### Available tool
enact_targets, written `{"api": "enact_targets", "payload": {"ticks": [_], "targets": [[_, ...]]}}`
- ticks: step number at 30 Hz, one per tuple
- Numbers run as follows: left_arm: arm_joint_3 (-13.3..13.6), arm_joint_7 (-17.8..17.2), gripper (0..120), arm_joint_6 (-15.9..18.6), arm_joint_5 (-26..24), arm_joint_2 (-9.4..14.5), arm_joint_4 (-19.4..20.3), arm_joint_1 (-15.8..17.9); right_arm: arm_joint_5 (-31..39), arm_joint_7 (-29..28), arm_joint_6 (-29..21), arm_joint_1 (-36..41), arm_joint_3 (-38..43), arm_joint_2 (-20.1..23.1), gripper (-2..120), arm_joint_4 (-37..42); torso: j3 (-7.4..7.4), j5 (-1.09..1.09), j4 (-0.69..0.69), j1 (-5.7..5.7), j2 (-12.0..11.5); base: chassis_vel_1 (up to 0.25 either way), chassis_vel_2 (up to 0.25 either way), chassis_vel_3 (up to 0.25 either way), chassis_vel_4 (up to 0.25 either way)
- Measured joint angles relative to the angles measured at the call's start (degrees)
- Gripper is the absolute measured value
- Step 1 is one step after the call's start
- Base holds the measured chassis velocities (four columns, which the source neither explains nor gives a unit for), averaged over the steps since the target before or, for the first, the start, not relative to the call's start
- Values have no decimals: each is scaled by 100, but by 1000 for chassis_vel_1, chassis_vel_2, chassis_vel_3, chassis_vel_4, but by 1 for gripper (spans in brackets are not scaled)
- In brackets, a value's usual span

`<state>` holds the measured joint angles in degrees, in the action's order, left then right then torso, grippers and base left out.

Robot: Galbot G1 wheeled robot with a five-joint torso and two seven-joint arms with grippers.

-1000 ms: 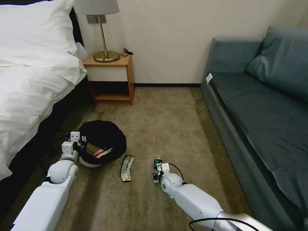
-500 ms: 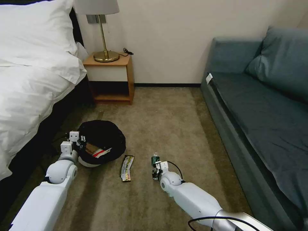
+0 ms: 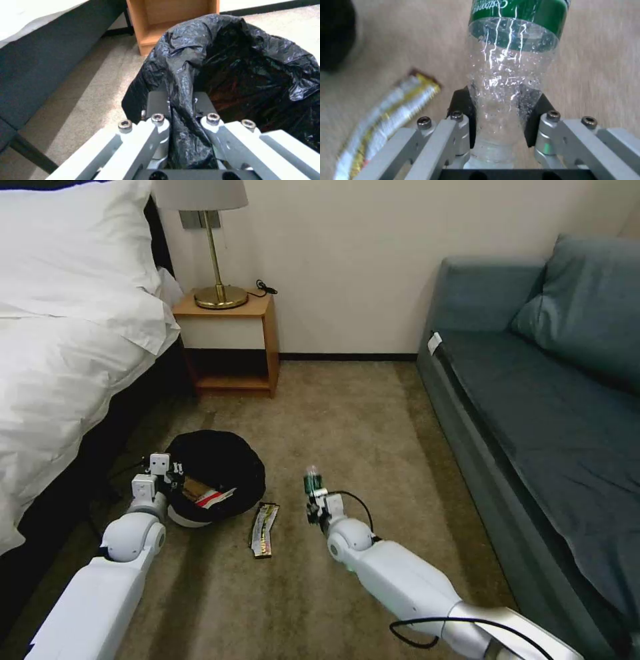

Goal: Pick up the trash bin, then pick up the garbage on the floor and place it into the trash bin.

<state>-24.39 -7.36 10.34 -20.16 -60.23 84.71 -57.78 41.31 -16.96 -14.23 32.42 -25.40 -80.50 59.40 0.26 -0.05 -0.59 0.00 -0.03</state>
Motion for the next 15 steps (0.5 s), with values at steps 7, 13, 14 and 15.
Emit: {"api": "enact_targets", "payload": {"ticks": [7, 13, 14, 15], "targets": [[71, -2, 5, 8, -5, -5, -22, 88, -155, 221, 296, -242, -31, -94, 24, -36, 0, -1, -1, 0, 0, 0, 0, 0, 0], [148, -30, 5, 30, -37, 26, -38, 197, -210, 354, 454, -396, -100, -102, 24, 14, 0, -1, -1, 0, 0, 0, 0, 0, 0], [148, -30, 5, 30, -37, 26, -38, 197, -210, 354, 454, -396, -100, -102, 24, 14, 0, -1, -1, 0, 0, 0, 0, 0, 0], [158, -33, 5, 33, -42, 31, -42, 213, -210, 376, 477, -431, -102, -111, 24, 31, 0, -1, -1, 0, 0, 0, 0, 0, 0]]}}
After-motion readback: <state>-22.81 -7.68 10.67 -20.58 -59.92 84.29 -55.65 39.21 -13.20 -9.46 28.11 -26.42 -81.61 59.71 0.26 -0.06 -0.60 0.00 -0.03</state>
